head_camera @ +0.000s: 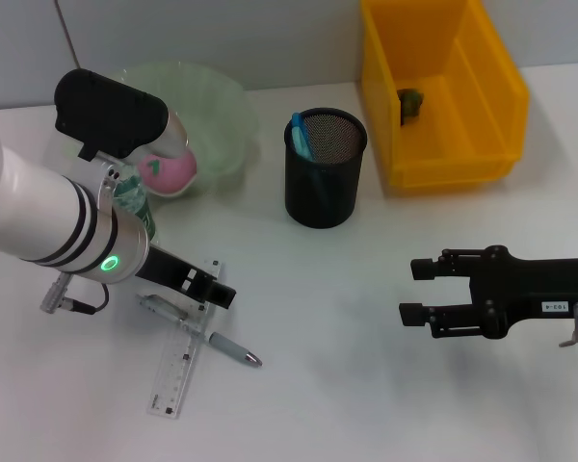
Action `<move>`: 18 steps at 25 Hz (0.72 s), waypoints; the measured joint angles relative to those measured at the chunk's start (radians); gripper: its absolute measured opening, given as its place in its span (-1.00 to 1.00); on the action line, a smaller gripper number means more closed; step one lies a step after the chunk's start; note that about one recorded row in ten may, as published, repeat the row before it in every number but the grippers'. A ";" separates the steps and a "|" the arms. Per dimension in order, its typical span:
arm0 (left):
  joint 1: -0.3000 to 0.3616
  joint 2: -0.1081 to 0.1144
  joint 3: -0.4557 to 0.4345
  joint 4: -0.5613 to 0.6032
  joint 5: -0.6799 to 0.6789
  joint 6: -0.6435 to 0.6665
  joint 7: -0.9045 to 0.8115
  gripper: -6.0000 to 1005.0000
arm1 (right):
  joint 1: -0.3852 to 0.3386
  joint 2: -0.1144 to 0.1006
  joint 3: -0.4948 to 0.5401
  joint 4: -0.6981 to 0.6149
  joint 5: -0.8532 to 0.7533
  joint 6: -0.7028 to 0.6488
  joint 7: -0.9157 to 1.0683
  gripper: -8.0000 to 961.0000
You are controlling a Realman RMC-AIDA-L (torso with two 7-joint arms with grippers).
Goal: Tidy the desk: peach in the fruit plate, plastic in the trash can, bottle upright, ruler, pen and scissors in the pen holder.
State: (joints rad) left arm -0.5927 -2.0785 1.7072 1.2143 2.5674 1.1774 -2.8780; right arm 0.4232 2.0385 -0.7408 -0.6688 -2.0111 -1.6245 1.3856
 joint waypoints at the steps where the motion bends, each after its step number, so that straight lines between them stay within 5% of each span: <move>1: 0.000 0.000 0.000 -0.001 0.000 -0.002 0.000 0.62 | 0.001 0.000 0.000 0.000 0.000 0.000 0.000 0.55; 18: -0.026 0.000 0.015 -0.054 0.000 -0.035 0.001 0.55 | 0.002 0.001 0.001 -0.003 0.000 0.000 0.001 0.55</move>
State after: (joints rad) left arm -0.6184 -2.0785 1.7218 1.1604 2.5670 1.1427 -2.8772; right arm 0.4254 2.0396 -0.7396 -0.6719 -2.0111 -1.6245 1.3868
